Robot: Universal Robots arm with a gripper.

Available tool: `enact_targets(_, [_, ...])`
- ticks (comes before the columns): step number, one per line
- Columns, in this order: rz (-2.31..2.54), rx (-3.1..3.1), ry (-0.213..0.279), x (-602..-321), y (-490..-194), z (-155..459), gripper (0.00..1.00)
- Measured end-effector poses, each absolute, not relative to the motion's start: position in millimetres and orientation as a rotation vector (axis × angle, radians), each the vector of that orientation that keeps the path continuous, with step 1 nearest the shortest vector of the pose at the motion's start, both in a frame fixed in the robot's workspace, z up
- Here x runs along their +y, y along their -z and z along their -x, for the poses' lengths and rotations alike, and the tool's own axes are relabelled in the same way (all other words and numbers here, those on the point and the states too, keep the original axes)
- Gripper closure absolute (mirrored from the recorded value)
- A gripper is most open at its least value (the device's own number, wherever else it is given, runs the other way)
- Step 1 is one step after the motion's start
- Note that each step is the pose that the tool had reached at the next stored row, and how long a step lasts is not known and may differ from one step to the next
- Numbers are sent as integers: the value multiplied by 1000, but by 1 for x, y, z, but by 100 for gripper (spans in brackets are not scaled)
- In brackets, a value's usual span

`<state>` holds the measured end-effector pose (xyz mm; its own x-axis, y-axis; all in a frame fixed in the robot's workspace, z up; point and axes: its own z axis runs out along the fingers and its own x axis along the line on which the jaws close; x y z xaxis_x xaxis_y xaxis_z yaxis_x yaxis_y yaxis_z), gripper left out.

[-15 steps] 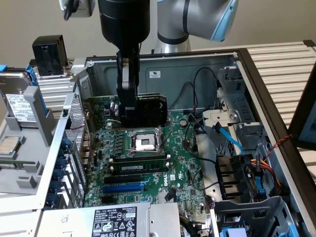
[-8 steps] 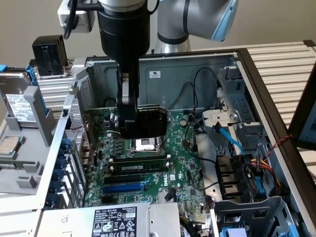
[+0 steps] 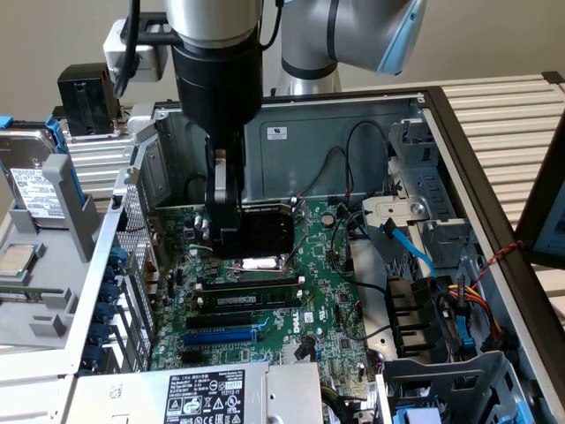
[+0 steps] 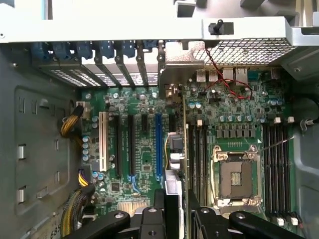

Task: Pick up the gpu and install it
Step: 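Insert the gpu into the slot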

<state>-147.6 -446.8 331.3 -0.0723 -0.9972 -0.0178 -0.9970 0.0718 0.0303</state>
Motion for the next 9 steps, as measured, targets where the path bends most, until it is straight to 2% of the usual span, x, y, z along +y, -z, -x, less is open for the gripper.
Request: enact_targets(9, [-2132, -2292, 60, -452, -322, 150, 72])
